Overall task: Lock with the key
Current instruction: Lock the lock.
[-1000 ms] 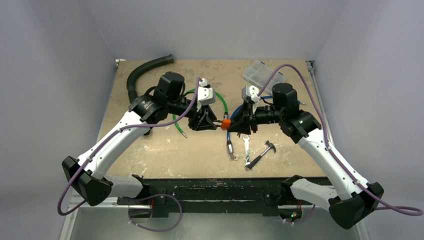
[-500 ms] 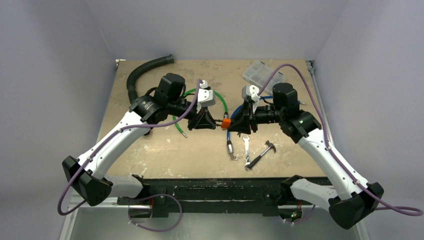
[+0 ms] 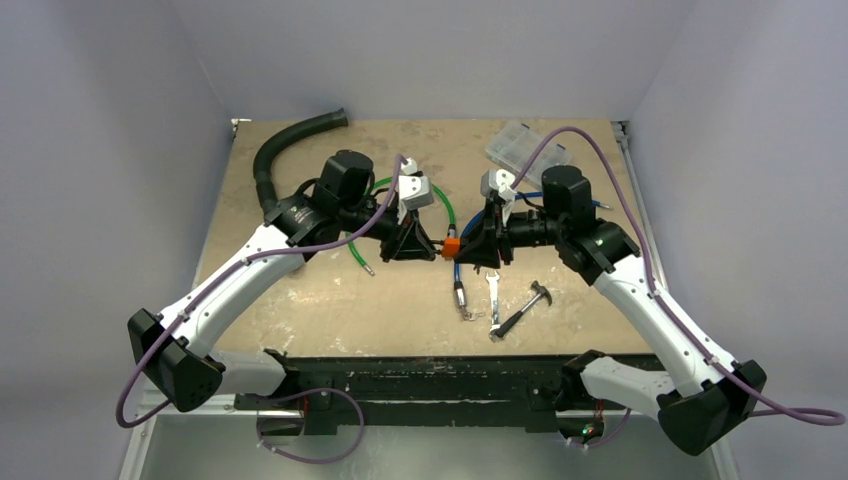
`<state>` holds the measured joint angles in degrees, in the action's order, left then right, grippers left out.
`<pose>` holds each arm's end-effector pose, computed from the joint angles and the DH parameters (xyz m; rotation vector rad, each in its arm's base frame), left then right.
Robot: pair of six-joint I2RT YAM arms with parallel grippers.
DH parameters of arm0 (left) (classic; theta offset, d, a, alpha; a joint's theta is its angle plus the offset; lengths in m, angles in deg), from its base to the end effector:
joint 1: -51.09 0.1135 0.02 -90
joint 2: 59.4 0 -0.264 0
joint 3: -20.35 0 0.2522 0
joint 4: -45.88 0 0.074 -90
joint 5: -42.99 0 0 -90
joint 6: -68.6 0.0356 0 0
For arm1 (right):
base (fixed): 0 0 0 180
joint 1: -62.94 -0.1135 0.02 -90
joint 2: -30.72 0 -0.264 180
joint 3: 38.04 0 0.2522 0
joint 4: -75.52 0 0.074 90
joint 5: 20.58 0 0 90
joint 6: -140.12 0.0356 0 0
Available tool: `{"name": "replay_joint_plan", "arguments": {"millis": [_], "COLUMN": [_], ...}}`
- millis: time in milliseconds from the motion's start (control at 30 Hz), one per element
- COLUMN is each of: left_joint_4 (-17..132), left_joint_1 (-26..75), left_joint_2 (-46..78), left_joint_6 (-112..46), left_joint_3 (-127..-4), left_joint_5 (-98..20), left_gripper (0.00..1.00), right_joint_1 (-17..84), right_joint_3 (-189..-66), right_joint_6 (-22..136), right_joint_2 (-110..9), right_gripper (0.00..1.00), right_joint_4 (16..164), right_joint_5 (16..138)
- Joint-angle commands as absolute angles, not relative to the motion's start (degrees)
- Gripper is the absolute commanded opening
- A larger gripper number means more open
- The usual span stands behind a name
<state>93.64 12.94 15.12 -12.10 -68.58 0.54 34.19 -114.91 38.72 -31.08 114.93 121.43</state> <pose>0.2006 -0.1910 0.3768 1.3044 1.7258 -1.1806 0.1848 0.1334 0.3722 -1.2060 1.5690 1.0940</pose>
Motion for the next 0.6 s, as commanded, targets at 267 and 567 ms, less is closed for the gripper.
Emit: {"name": "replay_joint_plan", "arguments": {"millis": [267, 567], "left_joint_4": [80.1, 77.8], "left_joint_1": [9.6, 7.7], "left_joint_2": [17.0, 18.2], "left_joint_6": [-18.9, -19.8], "left_joint_3": [-67.1, -66.8], "left_joint_5": [2.2, 2.3], "left_gripper": [0.0, 0.0], "right_joint_1": [31.0, 30.3], "right_joint_3": [-116.3, -116.1], "right_joint_6": [43.4, 45.4], "right_joint_2": [-32.5, -33.2], "right_gripper": [0.0, 0.0], "right_joint_4": [103.2, 99.7], "right_joint_5": [123.7, 124.3]}}
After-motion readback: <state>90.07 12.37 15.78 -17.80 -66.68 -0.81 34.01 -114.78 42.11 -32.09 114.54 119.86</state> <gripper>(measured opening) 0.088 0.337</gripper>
